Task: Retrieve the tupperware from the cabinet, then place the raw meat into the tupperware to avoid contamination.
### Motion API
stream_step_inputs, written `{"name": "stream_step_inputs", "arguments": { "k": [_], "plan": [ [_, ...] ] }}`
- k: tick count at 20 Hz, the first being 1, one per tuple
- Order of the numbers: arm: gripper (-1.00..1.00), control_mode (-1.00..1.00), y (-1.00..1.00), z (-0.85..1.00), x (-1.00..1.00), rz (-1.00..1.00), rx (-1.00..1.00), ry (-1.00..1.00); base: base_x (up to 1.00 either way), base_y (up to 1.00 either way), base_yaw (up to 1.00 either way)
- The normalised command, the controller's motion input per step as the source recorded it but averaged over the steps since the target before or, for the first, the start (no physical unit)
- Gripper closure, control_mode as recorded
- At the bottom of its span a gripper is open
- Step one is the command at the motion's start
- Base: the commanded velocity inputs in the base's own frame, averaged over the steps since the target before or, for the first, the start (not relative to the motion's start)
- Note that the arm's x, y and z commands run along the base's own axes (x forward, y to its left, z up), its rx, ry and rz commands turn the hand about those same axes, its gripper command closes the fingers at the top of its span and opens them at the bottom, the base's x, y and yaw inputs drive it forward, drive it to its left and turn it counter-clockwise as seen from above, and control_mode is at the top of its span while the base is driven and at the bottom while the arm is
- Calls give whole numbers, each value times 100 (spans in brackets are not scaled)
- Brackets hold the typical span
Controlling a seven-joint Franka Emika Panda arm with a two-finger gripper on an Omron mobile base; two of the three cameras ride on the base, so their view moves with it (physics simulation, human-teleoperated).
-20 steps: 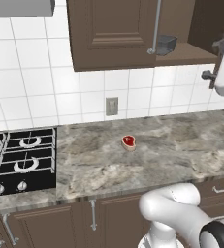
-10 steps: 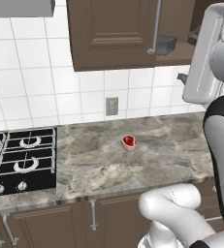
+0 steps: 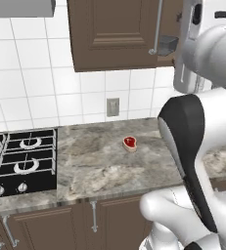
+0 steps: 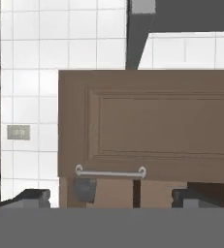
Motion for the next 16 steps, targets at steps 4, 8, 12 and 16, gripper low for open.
{"name": "stream_step_inputs", "arguments": {
  "k": [4, 8, 12, 16],
  "plan": [
    [-100, -100, 7, 16, 9, -33, -24, -9, 0, 0, 0],
    [-100, -100, 1, 0, 2, -36, -22, -6, 0, 0, 0],
    [-100, -100, -1, -27, 0, -33, -5, -3, 0, 0, 0],
    [-100, -100, -8, -40, 0, -28, 3, 0, 0, 0, 0]
  ]
}}
